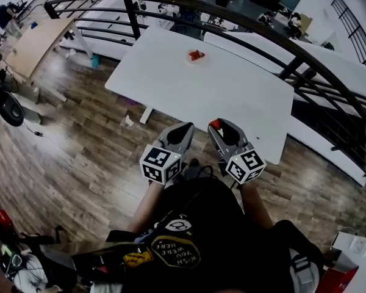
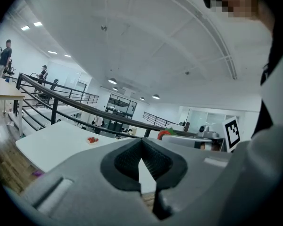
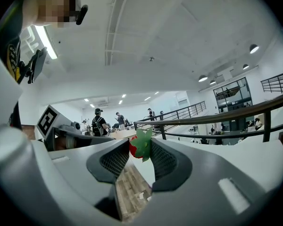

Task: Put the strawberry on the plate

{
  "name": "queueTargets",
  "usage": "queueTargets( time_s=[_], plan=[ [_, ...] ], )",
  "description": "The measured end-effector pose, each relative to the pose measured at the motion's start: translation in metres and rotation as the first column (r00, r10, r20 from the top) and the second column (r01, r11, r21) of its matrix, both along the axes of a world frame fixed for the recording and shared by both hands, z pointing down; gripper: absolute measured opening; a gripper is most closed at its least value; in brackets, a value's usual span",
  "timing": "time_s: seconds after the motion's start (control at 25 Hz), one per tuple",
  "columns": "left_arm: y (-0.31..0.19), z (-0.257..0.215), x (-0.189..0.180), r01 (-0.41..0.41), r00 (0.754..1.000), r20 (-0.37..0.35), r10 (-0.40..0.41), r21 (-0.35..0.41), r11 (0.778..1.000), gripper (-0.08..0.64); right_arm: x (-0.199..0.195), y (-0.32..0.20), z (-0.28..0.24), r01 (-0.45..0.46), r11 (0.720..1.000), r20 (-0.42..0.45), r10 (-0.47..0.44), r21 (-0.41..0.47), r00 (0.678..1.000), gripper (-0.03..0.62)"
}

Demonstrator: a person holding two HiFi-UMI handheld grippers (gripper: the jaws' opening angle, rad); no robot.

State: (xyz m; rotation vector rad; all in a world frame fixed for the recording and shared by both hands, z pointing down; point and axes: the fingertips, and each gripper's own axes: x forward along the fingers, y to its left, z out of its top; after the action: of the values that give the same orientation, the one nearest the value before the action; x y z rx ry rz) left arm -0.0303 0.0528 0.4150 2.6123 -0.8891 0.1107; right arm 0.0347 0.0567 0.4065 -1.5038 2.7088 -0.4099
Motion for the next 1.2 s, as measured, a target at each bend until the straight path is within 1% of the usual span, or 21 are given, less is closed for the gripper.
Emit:
queueTargets(
  time_s=[0.24, 0.36, 0.64, 0.84, 1.04, 1.2],
  plan=[
    [-0.03, -0.011, 0.023, -0.017, 0.999, -0.03, 0.017, 0.012, 1.0, 0.005, 0.018, -0.028, -0.005, -0.004, 1.0, 0.013, 0.004, 0.015, 1.0, 0.141],
    [-0.048, -0.013, 0.033, -0.011, 0.999, -0.044, 0.011, 0.01, 1.0, 0.005, 0.029, -0.042, -0.002, -0.005, 1.0, 0.018, 0.005, 0.015, 1.0, 0.141],
    [-0.08, -0.003, 0.051, 0.009, 1.0, -0.011, -0.009, 0.008, 1.0, 0.005, 0.053, -0.072, 0.005, -0.005, 1.0, 0.032, 0.004, 0.019, 0.999, 0.141],
    [-0.091, 0.002, 0.052, 0.018, 1.0, 0.001, -0.018, -0.001, 1.0, 0.005, 0.056, -0.085, 0.014, 0.0, 1.0, 0.039, 0.0, -0.002, 0.999, 0.141],
    [-0.104, 0.004, 0.061, 0.002, 1.0, 0.004, -0.002, -0.01, 1.0, 0.005, 0.067, -0.097, 0.016, -0.017, 1.0, 0.055, 0.018, -0.016, 0.998, 0.141],
    [-0.12, 0.004, 0.062, -0.015, 1.0, 0.013, 0.015, -0.007, 1.0, 0.005, 0.066, -0.113, 0.017, -0.032, 0.999, 0.059, 0.033, -0.015, 0.998, 0.141]
  ],
)
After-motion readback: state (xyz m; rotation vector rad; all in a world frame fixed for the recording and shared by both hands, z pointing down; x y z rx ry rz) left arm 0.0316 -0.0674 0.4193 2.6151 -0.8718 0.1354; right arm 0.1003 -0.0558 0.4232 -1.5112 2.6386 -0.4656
